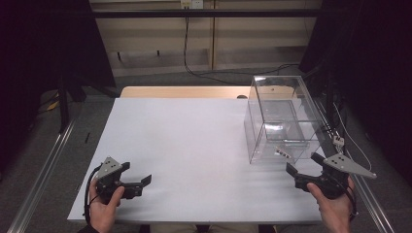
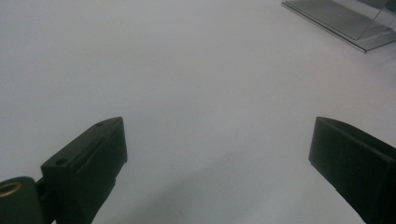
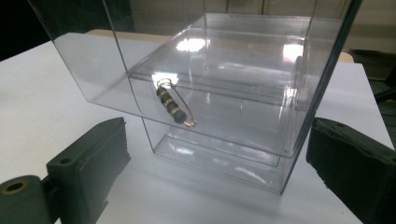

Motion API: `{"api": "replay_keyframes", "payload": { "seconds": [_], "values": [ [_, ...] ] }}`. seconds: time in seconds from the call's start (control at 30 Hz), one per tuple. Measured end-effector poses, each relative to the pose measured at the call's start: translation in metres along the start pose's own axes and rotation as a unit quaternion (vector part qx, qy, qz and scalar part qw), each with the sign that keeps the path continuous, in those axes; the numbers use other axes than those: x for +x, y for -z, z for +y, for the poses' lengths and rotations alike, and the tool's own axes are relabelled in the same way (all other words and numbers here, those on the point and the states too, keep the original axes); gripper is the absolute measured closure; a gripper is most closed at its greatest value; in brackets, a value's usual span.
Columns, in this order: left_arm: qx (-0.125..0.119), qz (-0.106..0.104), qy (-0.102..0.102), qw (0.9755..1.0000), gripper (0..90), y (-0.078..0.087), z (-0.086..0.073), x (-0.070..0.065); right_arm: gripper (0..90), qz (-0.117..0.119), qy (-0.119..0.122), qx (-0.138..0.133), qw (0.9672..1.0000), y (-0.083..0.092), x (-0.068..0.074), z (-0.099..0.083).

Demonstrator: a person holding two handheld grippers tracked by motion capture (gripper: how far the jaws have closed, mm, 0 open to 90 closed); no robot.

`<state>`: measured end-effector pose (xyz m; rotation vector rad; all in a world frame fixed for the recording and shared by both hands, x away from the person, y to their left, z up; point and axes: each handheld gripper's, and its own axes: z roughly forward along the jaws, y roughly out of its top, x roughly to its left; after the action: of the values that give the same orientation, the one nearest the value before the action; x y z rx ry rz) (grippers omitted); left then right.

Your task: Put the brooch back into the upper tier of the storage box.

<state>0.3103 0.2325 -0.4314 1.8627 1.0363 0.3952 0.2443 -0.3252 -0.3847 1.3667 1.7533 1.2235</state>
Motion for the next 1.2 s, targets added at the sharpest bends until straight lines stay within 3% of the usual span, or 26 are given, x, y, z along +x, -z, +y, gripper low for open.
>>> {"api": "replay_keyframes", "payload": {
  "seconds": [0.27,0.47,0.93,1.2],
  "values": [
    [-0.001,-0.001,0.001,1.0000,3.9,0.000,0.000,0.000,5.7,-0.011,-0.011,0.023,0.9996,-0.008,-0.007,-0.018],
    [0.000,0.000,0.000,1.0000,3.9,0.001,0.000,0.001,7.1,-0.015,0.002,0.029,0.9995,-0.008,-0.003,-0.027],
    [-0.002,0.002,0.000,1.0000,3.9,0.002,0.000,0.001,8.7,-0.009,-0.008,0.070,0.9975,-0.022,-0.002,-0.044],
    [0.001,0.003,0.001,1.0000,3.9,0.002,-0.001,0.001,8.9,-0.008,-0.011,0.062,0.9980,-0.023,0.000,-0.044]
  ]
}}
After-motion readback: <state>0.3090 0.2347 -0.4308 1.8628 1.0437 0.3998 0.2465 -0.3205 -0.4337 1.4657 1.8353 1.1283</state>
